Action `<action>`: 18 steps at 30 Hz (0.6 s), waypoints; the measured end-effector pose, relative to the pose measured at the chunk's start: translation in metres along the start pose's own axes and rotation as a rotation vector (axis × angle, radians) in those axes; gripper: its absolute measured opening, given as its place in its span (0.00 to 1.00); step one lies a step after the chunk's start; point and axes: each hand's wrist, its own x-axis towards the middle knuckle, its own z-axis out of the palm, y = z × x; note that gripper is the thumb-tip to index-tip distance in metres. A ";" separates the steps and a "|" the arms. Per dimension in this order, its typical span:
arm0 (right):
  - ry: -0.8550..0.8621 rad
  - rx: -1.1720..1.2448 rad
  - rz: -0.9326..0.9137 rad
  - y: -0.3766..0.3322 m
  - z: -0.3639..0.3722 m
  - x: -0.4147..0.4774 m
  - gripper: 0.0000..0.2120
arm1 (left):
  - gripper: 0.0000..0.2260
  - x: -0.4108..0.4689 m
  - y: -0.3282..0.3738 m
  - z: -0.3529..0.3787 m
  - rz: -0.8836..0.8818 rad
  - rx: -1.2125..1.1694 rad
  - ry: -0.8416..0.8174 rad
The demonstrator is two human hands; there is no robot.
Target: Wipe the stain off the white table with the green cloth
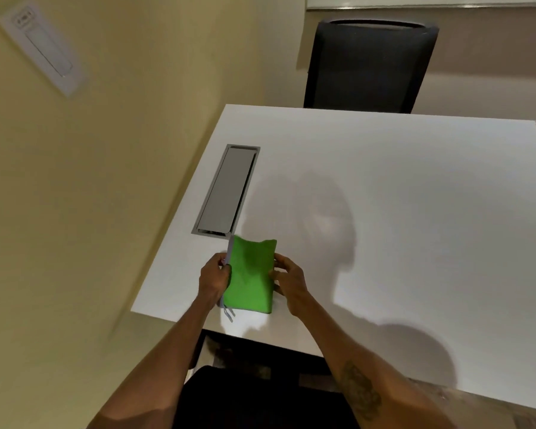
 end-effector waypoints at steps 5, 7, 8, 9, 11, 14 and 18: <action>-0.072 0.025 0.026 0.007 0.012 0.009 0.25 | 0.16 0.017 -0.011 -0.001 -0.039 0.017 0.018; -0.087 0.047 0.050 0.010 0.014 0.011 0.26 | 0.17 0.022 -0.012 0.000 -0.060 0.023 0.016; -0.095 0.045 0.060 0.011 0.014 0.012 0.26 | 0.16 0.024 -0.013 0.001 -0.075 0.019 0.010; -0.105 0.030 0.071 0.013 0.014 0.012 0.25 | 0.16 0.024 -0.013 0.001 -0.090 0.018 0.000; -0.122 -0.020 0.082 0.016 0.013 0.011 0.24 | 0.16 0.024 -0.012 0.003 -0.095 0.017 -0.014; -0.141 -0.076 0.077 0.016 0.008 0.009 0.23 | 0.17 0.022 -0.010 0.004 -0.083 0.030 -0.011; -0.149 -0.198 0.016 0.011 0.001 0.003 0.26 | 0.16 0.013 0.001 0.004 -0.049 0.159 -0.031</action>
